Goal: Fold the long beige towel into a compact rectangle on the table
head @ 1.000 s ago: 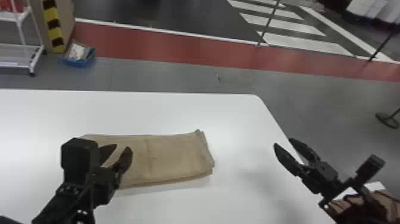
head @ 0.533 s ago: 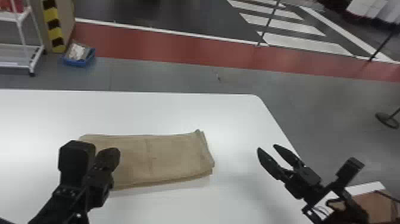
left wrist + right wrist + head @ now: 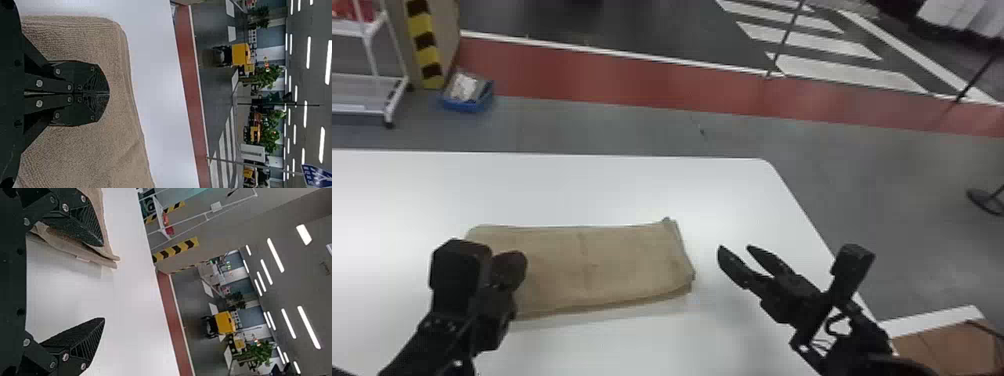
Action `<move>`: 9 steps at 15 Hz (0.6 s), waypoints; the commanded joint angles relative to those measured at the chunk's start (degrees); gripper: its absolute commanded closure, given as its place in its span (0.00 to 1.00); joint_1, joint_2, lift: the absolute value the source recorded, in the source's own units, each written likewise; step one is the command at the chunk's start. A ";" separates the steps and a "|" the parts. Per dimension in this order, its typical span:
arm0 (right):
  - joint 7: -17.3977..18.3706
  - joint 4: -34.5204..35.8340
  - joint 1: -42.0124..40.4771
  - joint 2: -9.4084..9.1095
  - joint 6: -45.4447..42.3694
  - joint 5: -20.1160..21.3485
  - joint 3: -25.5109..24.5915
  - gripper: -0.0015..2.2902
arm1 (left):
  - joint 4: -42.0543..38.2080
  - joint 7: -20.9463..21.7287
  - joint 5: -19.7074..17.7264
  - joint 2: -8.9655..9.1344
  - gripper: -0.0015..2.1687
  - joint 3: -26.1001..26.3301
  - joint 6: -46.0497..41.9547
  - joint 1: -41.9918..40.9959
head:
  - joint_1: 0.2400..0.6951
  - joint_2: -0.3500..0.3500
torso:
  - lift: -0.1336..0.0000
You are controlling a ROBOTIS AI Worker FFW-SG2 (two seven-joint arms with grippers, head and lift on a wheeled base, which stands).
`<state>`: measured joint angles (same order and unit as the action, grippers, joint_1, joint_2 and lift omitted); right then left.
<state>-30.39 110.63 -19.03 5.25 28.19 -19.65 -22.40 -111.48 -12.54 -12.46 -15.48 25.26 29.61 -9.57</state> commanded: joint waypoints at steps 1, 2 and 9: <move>2.18 0.81 3.21 0.02 7.81 2.69 2.98 0.11 | 0.04 0.06 -0.02 0.01 0.88 0.14 0.06 -0.01 | 1.00 0.08 | 0.07; 3.24 0.81 4.88 0.02 11.50 3.21 3.86 0.11 | 0.04 0.06 -0.11 -0.08 0.88 0.23 0.06 -0.19 | 1.00 0.09 | 0.07; 10.36 4.15 11.47 0.11 33.65 1.63 5.44 0.11 | -0.05 0.68 -0.02 -0.34 0.88 0.05 -0.11 -1.33 | 1.00 0.16 | 0.07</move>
<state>-20.83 113.70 -8.34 5.35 58.56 -17.16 -17.03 -111.53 -11.91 -12.48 -15.79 25.35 29.65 -10.71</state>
